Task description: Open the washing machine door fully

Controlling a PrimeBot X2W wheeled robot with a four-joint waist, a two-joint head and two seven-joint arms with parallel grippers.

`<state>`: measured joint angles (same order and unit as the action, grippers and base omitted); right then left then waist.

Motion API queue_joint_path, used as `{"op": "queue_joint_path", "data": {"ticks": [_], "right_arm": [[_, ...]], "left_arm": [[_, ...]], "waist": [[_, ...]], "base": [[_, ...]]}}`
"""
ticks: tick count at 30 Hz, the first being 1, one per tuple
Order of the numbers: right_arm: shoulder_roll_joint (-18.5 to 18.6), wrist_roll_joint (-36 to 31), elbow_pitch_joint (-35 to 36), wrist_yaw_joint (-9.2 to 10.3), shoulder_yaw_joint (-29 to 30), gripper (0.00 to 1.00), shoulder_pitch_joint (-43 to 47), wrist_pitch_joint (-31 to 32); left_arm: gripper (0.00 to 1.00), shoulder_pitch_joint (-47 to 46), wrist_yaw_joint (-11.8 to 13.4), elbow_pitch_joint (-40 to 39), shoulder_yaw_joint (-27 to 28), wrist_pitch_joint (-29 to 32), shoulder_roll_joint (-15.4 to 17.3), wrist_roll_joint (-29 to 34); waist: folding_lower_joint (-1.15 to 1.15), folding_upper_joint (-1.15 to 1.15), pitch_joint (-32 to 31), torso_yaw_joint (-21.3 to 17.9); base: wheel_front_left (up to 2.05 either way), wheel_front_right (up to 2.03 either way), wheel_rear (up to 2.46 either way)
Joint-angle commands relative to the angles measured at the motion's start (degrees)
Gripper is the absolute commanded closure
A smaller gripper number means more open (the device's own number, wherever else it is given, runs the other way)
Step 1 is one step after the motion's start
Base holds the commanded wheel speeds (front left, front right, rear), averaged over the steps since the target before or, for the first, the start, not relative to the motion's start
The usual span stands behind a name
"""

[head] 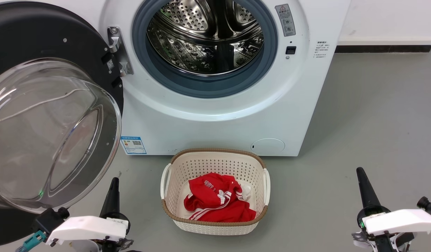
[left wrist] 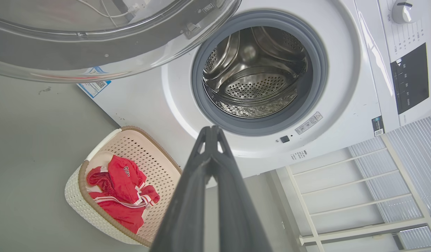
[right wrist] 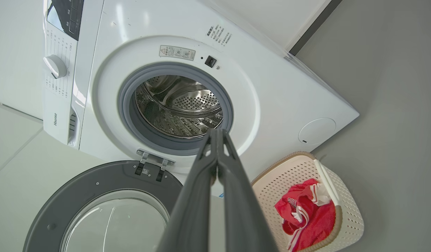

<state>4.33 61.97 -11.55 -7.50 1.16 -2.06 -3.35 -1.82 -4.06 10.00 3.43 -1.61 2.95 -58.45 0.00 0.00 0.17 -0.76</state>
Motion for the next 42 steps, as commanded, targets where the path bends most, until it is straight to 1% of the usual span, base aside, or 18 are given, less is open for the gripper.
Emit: {"op": "queue_joint_path", "data": {"ticks": [1, 18, 20, 42], "right_arm": [[0.4, 1.4, 0.3, 0.00, 0.2, 1.00, -1.2, 0.4], [0.4, 11.4, -0.6, 0.01, 1.2, 1.00, -2.3, 2.9], [0.3, 13.6, -0.7, 0.00, 1.4, 1.00, -2.4, 3.5], [0.1, 24.1, -1.7, 0.01, 2.6, 1.00, -3.5, 6.3]], "left_arm": [[1.00, -1.6, -0.5, -0.2, 0.2, 0.5, 0.1, -1.4], [1.00, -2.8, -1.5, 1.1, 1.2, 3.0, 0.0, -11.9], [1.00, -2.9, -1.7, 1.5, 1.5, 3.6, 0.0, -14.3], [1.00, -3.9, -2.7, 3.0, 2.4, 6.3, -0.1, -25.4]], "waist": [[0.00, 0.00, 0.0, 0.0], [0.00, 0.00, 0.0, 0.2], [0.00, 0.00, 0.0, 0.3], [0.00, 0.00, 0.0, 0.5]], "base": [[0.00, 0.00, 0.00], [0.00, 0.00, 0.00], [0.00, 0.00, 0.00], [0.00, 0.00, 0.00]]}}
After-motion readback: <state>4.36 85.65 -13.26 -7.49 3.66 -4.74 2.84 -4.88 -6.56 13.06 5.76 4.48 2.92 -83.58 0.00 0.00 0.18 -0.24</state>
